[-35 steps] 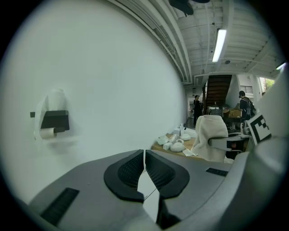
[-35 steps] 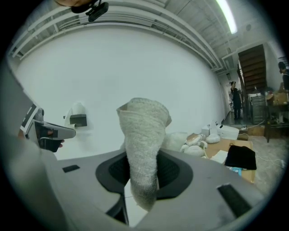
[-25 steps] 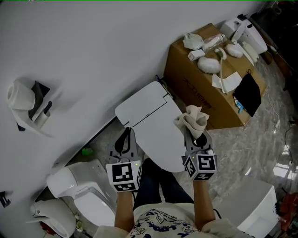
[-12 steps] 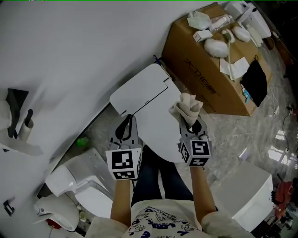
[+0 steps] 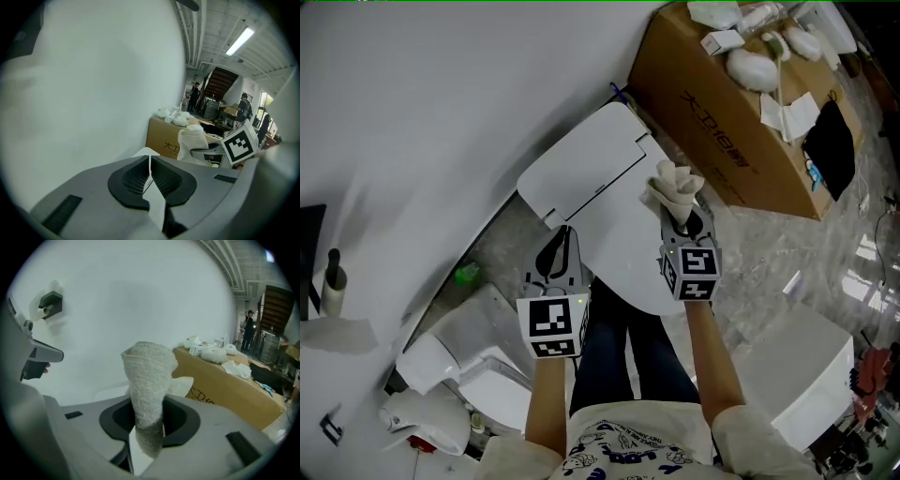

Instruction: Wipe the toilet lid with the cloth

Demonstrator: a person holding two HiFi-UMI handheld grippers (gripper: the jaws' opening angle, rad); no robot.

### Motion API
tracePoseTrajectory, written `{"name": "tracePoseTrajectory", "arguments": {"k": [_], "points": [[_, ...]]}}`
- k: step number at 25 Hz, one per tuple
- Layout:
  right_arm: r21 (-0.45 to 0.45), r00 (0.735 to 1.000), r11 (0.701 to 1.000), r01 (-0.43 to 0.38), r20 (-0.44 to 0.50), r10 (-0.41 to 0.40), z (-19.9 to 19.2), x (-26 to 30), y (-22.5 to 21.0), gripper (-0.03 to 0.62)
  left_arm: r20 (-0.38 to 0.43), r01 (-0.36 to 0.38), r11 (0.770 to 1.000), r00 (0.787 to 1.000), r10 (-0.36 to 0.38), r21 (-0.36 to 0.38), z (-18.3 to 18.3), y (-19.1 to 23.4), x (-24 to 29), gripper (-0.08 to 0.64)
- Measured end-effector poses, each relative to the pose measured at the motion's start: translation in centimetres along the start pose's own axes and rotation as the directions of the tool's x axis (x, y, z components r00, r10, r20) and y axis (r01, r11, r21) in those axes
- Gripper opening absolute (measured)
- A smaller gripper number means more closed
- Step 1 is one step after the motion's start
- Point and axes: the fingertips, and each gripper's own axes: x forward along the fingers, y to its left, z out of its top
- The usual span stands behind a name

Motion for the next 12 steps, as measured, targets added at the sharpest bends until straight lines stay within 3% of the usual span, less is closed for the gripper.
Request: {"name": "tracePoseTrajectory", "arguments": {"k": [12], "points": [[-0.093,0.996,0.996,0.004,-0.093,-0.013,-3.7,8.8,-1.8,0.11,-0.083,0.022,1.0,0.996,-0.024,-0.014,-4.1,0.4,3.5,0.015]]}}
